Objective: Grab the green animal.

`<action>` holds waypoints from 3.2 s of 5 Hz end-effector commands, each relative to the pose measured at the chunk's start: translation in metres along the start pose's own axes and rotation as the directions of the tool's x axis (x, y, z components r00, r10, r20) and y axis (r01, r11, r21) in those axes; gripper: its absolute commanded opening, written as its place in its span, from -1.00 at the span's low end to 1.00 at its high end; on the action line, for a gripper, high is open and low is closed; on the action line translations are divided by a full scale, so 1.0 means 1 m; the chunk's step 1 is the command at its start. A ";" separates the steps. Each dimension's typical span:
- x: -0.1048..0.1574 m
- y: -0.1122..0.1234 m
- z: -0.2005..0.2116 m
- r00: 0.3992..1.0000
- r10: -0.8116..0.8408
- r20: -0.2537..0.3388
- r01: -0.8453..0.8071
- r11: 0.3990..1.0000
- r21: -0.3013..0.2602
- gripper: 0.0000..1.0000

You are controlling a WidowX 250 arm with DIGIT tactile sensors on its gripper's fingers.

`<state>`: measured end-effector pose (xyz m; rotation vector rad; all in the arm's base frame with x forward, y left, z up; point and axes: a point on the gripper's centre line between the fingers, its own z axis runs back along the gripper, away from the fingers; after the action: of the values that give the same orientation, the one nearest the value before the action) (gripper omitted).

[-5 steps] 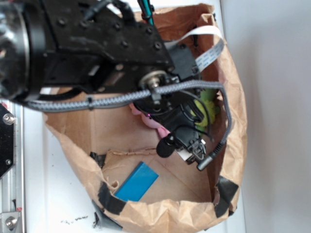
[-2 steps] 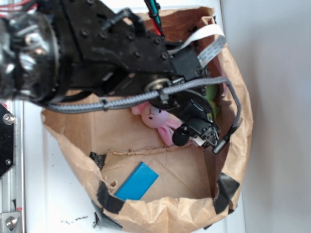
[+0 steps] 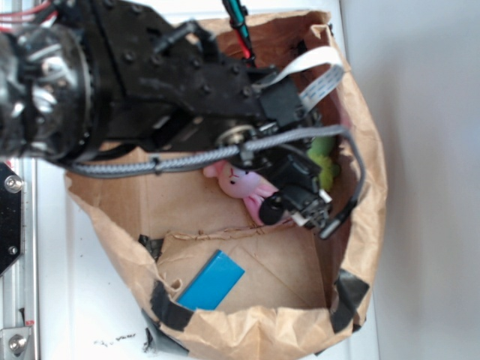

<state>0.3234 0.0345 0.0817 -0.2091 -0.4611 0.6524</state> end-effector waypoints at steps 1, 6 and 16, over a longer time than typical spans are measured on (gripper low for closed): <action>0.018 0.004 0.001 0.999 0.013 0.053 -0.015 0.999 0.043 1.00; 0.019 -0.025 0.007 1.000 0.021 0.013 -0.020 0.998 -0.064 1.00; 0.034 -0.042 0.063 0.949 -0.221 -0.227 0.233 0.972 0.029 -1.00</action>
<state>0.3337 0.0158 0.1294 -0.1614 -0.1467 0.4040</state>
